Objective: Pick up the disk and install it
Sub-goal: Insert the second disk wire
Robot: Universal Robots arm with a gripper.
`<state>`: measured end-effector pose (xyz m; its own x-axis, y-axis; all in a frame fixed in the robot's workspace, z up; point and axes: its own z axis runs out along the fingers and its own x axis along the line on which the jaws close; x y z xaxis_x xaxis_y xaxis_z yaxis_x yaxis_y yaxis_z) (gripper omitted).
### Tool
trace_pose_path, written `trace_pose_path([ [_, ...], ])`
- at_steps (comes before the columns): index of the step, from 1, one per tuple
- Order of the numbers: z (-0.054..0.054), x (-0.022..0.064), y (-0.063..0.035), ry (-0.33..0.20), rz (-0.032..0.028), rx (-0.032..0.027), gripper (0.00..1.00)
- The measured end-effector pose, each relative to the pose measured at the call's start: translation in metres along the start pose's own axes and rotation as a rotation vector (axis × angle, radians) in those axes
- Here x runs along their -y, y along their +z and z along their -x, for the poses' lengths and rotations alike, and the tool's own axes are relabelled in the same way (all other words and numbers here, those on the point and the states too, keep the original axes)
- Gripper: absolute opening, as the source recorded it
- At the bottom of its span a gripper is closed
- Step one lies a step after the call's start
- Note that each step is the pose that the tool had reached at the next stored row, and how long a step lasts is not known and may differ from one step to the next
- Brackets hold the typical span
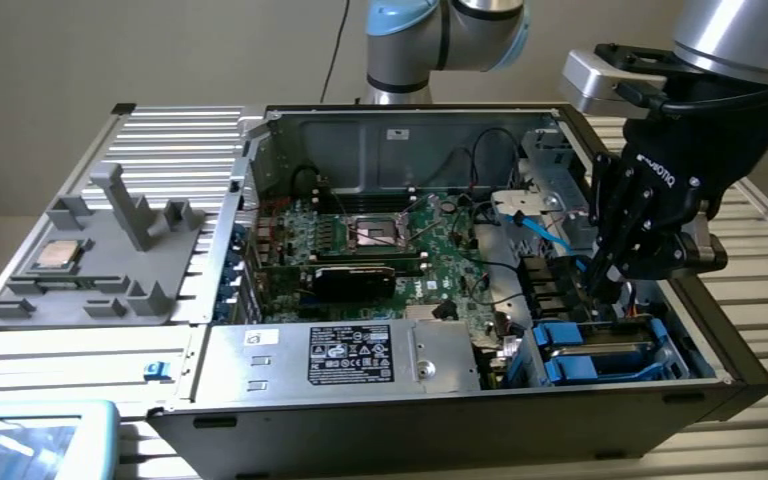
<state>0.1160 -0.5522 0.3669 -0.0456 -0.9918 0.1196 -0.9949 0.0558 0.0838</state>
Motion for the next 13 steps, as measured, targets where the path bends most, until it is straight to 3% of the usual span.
trace_pose_path([
  [13, 0.0, 0.0, 0.0, 0.0, 0.0, 0.0, 0.15],
])
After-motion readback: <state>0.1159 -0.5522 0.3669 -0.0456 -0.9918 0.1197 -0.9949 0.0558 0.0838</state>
